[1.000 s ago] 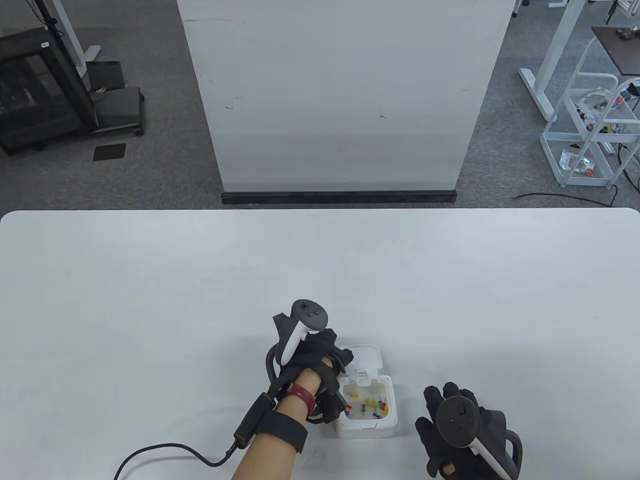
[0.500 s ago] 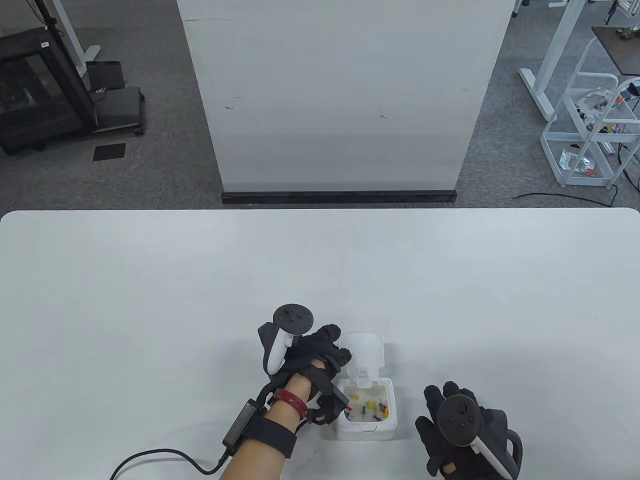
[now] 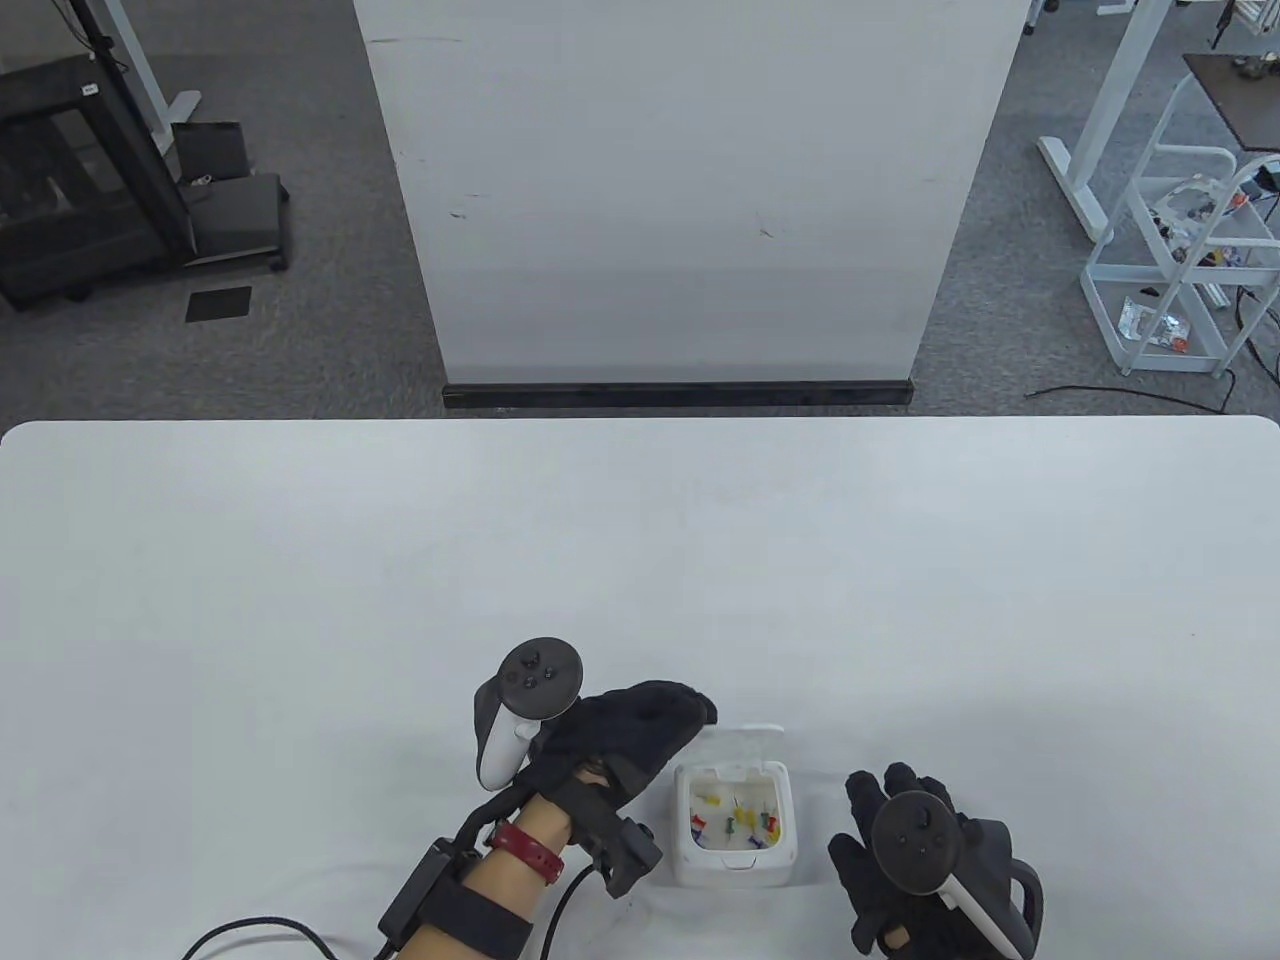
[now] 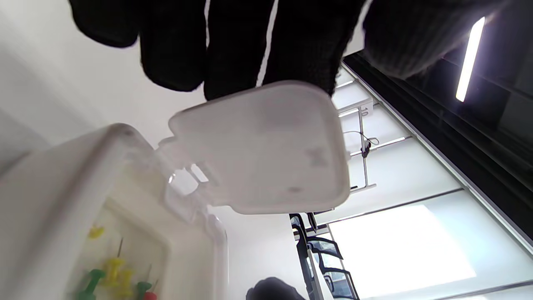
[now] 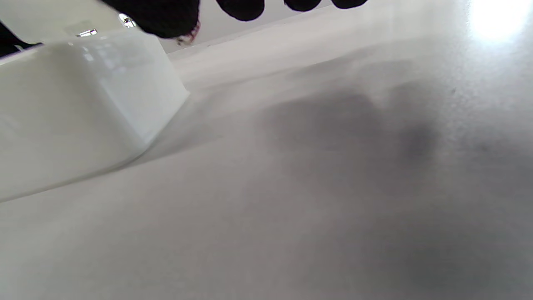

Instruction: Press to open box and store push pins

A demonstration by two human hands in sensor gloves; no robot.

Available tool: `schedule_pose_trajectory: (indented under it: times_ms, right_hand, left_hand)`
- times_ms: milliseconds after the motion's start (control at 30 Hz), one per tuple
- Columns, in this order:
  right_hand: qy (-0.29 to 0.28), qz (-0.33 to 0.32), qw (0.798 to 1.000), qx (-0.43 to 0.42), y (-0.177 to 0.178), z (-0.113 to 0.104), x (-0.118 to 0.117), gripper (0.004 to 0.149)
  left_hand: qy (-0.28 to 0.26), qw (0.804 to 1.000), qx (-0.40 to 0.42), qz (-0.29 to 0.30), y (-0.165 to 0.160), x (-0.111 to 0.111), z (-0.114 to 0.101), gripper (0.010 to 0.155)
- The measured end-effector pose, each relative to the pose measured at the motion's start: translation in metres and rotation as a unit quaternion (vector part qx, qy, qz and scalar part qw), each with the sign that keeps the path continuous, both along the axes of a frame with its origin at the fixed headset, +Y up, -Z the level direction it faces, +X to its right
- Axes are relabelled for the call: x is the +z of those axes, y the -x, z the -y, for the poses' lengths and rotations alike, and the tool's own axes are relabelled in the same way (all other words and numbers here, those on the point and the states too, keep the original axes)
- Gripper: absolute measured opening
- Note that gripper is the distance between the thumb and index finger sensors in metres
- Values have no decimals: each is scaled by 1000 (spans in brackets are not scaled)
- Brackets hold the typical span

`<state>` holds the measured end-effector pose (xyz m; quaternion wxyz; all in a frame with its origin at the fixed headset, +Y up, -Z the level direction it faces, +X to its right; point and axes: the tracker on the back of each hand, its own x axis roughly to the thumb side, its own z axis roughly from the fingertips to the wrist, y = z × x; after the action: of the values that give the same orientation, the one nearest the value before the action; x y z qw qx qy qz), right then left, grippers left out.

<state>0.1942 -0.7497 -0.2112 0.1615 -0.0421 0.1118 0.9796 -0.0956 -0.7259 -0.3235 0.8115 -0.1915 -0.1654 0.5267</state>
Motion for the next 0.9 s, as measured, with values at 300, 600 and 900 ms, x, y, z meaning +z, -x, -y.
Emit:
schedule_pose_trajectory:
  times_ms: [300, 600, 900]
  right_hand:
    - [0, 1, 1000, 3, 0, 0, 0, 67]
    - [0, -2, 1000, 1, 1, 0, 0, 67]
    - [-1, -4, 1000, 3, 2, 1, 0, 67]
  left_hand:
    - [-134, 949, -244, 150, -57, 36, 2, 62]
    - [-170, 911, -326, 188, -73, 48, 26, 71]
    - [-163, 914, -320, 190, -72, 48, 29, 71]
